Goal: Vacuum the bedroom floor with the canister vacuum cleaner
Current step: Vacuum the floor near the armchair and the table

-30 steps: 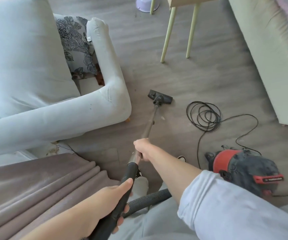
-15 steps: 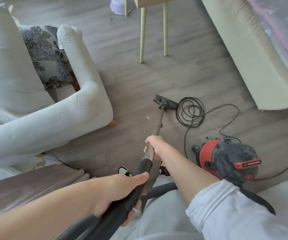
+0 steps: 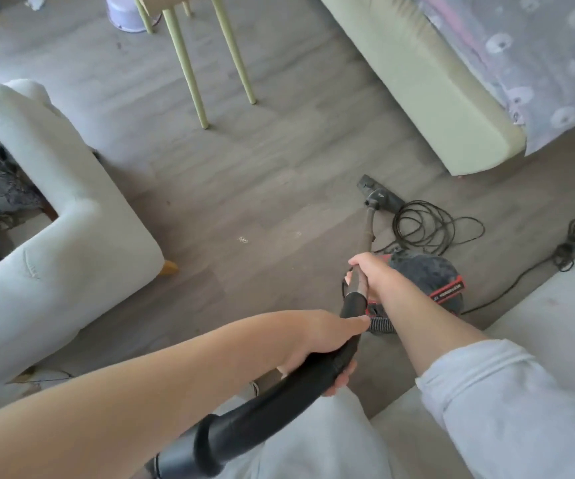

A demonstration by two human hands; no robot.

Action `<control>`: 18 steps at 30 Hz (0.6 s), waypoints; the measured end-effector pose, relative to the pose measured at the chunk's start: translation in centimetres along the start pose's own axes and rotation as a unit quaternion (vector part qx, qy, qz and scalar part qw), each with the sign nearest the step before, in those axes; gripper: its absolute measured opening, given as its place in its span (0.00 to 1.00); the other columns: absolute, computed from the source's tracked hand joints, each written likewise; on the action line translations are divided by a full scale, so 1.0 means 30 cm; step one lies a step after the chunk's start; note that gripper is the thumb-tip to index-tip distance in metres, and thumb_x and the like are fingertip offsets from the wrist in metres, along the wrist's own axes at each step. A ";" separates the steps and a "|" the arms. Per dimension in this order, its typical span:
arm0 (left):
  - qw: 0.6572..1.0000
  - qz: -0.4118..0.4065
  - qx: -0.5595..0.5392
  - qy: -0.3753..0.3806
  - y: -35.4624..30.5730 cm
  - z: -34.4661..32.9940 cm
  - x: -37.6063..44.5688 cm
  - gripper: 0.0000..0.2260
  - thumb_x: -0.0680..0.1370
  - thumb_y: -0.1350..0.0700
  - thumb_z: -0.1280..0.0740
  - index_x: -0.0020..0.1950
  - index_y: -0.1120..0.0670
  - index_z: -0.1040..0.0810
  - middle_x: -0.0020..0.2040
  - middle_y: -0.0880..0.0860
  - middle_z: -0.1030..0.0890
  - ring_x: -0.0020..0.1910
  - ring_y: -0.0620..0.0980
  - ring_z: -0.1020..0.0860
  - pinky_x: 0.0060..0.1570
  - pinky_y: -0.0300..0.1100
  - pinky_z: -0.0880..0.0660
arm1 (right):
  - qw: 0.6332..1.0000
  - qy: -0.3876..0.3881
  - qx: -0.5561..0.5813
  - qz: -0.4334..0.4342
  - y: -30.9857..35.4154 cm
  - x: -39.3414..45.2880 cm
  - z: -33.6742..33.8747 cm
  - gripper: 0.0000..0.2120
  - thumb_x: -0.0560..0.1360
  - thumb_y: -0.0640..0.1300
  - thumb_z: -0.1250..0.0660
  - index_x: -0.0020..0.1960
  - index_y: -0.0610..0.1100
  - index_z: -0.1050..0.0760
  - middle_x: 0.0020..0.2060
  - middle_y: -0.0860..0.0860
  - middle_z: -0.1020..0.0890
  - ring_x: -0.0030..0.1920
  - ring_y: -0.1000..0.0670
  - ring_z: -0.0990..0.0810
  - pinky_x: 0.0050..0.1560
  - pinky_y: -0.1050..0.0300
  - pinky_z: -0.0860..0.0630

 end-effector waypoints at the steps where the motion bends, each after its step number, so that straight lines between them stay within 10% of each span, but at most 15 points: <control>1: 1.000 0.005 0.011 0.003 -0.030 -0.013 0.028 0.24 0.80 0.33 0.39 0.46 0.54 0.29 0.28 0.51 0.24 0.22 0.49 0.26 0.27 0.35 0.26 | 1.000 -0.012 0.010 0.000 0.005 0.029 0.044 0.06 0.77 0.39 0.36 0.53 0.40 0.30 0.43 0.42 0.24 0.38 0.44 0.24 0.44 0.52 0.26; 8: 0.998 0.016 0.052 0.019 -0.134 -0.056 0.121 0.24 0.80 0.34 0.38 0.44 0.56 0.29 0.25 0.52 0.25 0.19 0.49 0.27 0.23 0.34 0.27 | 0.998 -0.054 -0.030 -0.031 0.007 0.098 0.212 0.15 0.76 0.36 0.36 0.61 0.35 0.27 0.47 0.40 0.18 0.45 0.40 0.18 0.53 0.44 0.19; 18: 0.993 -0.014 0.116 -0.035 0.024 0.263 -0.098 0.22 0.83 0.37 0.42 0.42 0.55 0.30 0.32 0.54 0.28 0.26 0.51 0.29 0.29 0.36 0.31 | 1.000 -0.005 0.011 -0.015 -0.019 -0.088 -0.191 0.17 0.81 0.41 0.45 0.69 0.37 0.35 0.58 0.46 0.24 0.51 0.46 0.24 0.44 0.55 0.29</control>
Point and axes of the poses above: each hand's wrist, its own x-axis towards the middle knuckle, its own z-axis out of the back of the hand, y = z × x, the point moved 4 cm from there along x, towards the middle knuckle
